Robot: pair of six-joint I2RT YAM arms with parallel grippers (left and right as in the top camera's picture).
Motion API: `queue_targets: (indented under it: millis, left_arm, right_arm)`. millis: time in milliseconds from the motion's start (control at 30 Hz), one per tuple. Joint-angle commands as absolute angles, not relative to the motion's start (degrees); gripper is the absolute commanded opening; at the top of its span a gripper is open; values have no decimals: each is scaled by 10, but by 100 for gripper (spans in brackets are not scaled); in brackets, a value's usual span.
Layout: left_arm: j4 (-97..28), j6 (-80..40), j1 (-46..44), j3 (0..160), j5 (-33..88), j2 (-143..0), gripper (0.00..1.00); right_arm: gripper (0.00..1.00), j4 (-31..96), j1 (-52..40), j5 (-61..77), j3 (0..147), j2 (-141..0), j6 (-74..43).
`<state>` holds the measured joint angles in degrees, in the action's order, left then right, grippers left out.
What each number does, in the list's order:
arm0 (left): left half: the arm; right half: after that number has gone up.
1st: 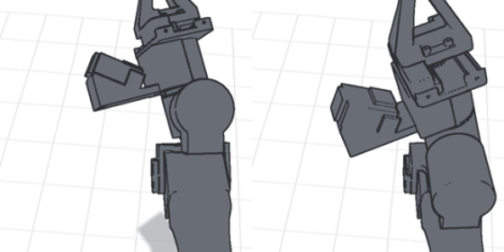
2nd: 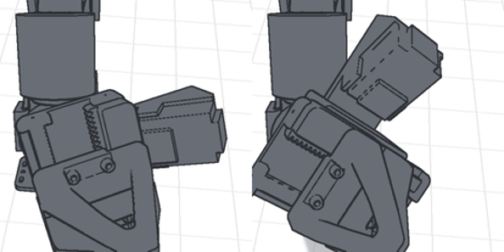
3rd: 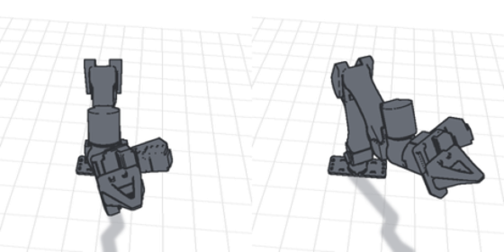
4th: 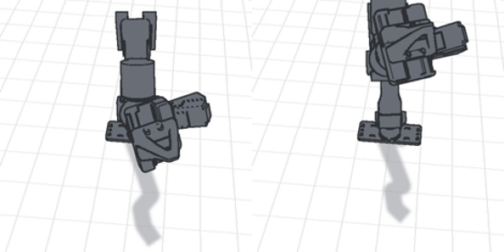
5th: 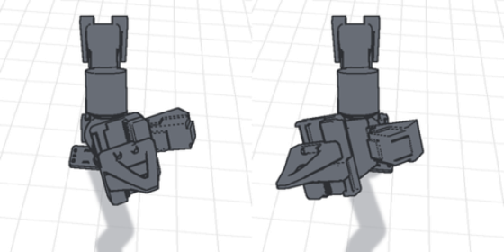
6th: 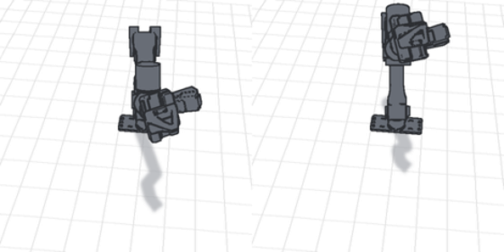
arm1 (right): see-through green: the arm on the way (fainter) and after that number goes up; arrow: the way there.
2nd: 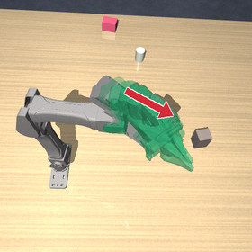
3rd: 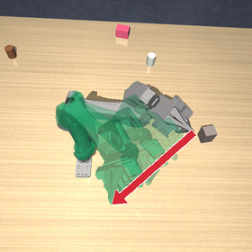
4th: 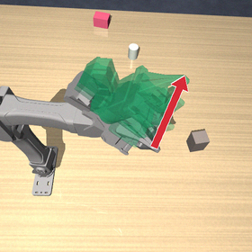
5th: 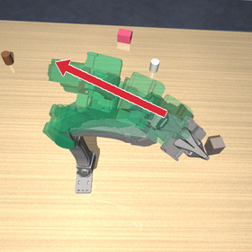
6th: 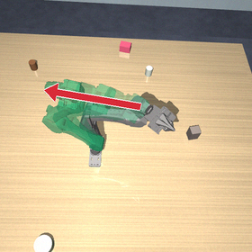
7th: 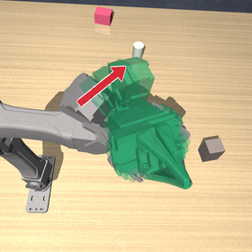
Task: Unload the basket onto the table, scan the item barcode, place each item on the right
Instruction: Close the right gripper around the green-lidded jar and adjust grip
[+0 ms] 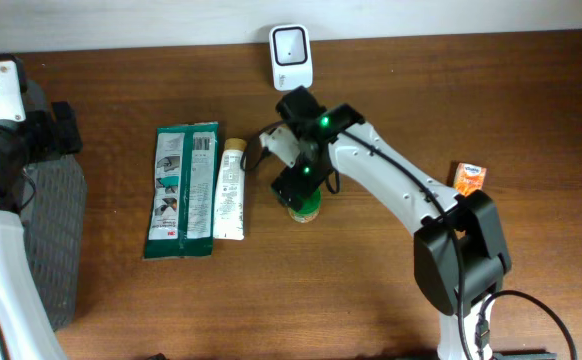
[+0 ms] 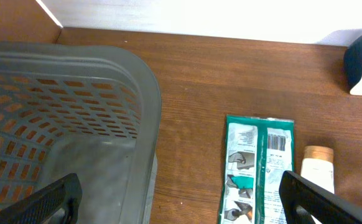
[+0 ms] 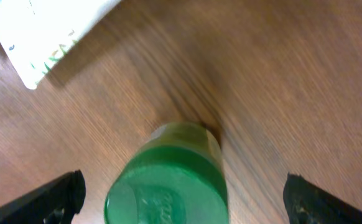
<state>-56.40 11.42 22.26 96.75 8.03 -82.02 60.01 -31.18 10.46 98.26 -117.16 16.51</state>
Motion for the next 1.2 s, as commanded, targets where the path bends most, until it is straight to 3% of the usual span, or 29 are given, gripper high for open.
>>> queue_targets:
  millis: [0, 67, 167, 467, 833, 1167]
  left_arm:
    - [-563, 123, 226, 969, 86, -820, 99]
    - [-563, 123, 226, 969, 86, -820, 99]
    - [-563, 123, 226, 969, 86, -820, 99]
    - [-563, 123, 226, 969, 86, -820, 99]
    - [-563, 123, 226, 969, 86, -820, 99]
    - [-563, 123, 226, 969, 86, -820, 99]
  right_arm:
    - [98, 645, -286, 108, 1084, -1150, -5]
    - [98, 685, -275, 113, 1111, -1150, -213]
    - [98, 700, -270, 119, 1096, -1151, -345]
    - [99, 668, -289, 68, 1020, -1151, -439]
    - [99, 580, -312, 55, 925, -1152, -440]
    - [99, 581, -325, 53, 921, -1159, -440]
